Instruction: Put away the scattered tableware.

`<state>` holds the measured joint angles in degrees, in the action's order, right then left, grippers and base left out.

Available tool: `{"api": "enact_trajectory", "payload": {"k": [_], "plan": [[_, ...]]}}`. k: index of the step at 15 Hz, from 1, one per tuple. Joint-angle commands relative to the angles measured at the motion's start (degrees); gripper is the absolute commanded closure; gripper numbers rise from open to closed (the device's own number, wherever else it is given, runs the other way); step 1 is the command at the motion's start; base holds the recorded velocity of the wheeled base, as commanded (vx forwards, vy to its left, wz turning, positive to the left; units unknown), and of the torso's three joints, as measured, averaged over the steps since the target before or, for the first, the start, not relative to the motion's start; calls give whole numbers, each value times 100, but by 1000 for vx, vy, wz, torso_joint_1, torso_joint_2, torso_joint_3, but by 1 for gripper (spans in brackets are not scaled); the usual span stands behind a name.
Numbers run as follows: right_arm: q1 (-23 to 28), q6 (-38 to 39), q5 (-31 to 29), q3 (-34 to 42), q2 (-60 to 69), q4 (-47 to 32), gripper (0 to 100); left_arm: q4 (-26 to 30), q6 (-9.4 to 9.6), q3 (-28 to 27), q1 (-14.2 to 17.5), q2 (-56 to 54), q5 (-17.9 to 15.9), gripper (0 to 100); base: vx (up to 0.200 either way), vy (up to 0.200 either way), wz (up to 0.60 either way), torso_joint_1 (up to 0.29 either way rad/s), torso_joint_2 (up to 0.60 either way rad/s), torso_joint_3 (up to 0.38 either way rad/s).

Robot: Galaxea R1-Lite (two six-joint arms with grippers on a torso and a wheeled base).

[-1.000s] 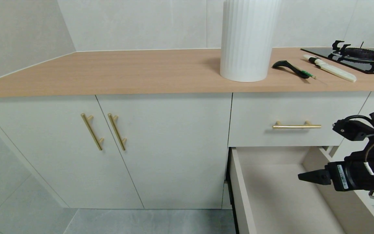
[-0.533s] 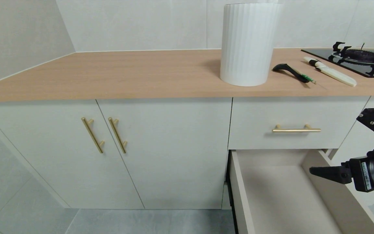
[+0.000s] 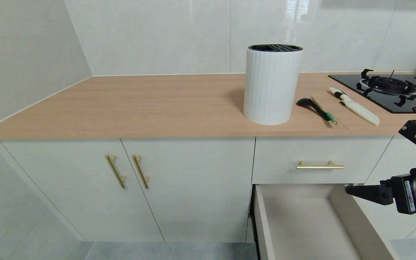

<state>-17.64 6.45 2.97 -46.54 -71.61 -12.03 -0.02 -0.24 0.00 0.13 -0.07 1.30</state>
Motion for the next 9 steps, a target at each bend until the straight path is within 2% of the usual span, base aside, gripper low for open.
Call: {"api": "enact_trajectory", "payload": {"k": [1, 4, 5, 7, 9], "plan": [[-3, -3, 1, 5, 6, -1, 0, 2, -2, 0, 4, 7, 1, 0, 0, 0, 0, 168, -466, -295], [-3, -12, -51, -48, 15, 245, 0, 2, -2, 0, 4, 7, 1, 0, 0, 0, 0, 115, -303, -186], [-3, -3, -157, -311, -90, 272, 0, 2, -2, 0, 4, 7, 1, 0, 0, 0, 0, 41, -95, -51], [6, 6, -895, -1401, -723, -168, 0, 2, -2, 0, 4, 7, 1, 0, 0, 0, 0, 9, -28, -18], [24, 120, -1159, -2315, -1426, -616, 0, 2, -2, 0, 4, 7, 1, 0, 0, 0, 0, 0, 0, 0]]}}
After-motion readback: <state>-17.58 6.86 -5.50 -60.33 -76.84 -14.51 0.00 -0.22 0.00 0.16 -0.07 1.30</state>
